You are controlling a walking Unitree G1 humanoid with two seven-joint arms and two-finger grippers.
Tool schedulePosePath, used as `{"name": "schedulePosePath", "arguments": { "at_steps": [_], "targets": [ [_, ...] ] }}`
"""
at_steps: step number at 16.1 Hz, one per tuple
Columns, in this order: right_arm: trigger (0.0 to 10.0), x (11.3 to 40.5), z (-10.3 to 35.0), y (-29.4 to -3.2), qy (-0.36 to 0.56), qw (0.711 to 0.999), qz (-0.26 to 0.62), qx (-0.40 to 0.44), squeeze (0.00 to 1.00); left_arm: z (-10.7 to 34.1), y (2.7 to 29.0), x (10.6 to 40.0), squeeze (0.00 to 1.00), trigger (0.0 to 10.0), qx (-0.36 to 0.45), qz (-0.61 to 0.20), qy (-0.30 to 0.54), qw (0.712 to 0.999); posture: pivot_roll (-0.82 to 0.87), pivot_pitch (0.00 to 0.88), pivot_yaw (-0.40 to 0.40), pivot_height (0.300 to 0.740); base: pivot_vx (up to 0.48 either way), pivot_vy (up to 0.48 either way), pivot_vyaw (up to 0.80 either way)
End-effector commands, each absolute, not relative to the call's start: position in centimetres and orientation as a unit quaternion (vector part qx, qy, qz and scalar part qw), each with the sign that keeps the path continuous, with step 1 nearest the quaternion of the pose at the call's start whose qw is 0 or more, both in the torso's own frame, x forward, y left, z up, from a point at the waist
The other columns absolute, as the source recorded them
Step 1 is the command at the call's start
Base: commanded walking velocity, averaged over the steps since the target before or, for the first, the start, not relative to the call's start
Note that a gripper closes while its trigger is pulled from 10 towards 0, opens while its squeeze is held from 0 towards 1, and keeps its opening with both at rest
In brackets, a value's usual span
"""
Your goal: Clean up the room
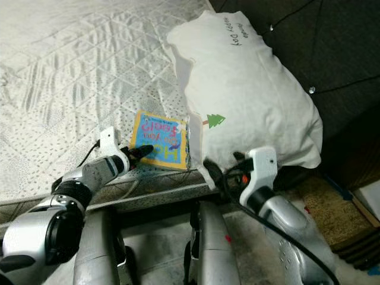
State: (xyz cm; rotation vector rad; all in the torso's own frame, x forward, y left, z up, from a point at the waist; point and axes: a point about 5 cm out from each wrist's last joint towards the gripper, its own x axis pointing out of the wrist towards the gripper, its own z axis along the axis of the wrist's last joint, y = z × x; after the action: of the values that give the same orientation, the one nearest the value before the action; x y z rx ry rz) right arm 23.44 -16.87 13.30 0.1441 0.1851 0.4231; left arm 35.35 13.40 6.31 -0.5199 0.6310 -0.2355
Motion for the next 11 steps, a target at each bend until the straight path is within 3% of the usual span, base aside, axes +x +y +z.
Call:
{"name": "schedulePosePath", "arguments": {
  "at_steps": [1,5,11],
  "targets": [
    [10.0,23.7,13.1,-17.1,0.088,0.975,0.192,0.068,0.00,6.7,13.5,35.7,1.00,10.0,-0.238,-0.119,0.303,0.915,-0.14,0.120,-0.032,0.561,0.000,0.000,0.00],
    [10.0,25.3,12.8,-16.8,0.068,0.981,0.167,0.066,0.00,7.0,14.1,35.9,1.00,10.0,-0.222,-0.115,0.300,0.921,-0.09,0.094,-0.021,0.561,0.000,0.000,0.00],
    [10.0,26.0,12.6,-17.0,0.042,0.989,0.131,0.057,0.00,6.1,13.0,35.3,1.00,10.0,-0.211,-0.113,0.315,0.919,-0.09,0.076,0.008,0.561,0.000,0.000,0.00]
  ]
}}
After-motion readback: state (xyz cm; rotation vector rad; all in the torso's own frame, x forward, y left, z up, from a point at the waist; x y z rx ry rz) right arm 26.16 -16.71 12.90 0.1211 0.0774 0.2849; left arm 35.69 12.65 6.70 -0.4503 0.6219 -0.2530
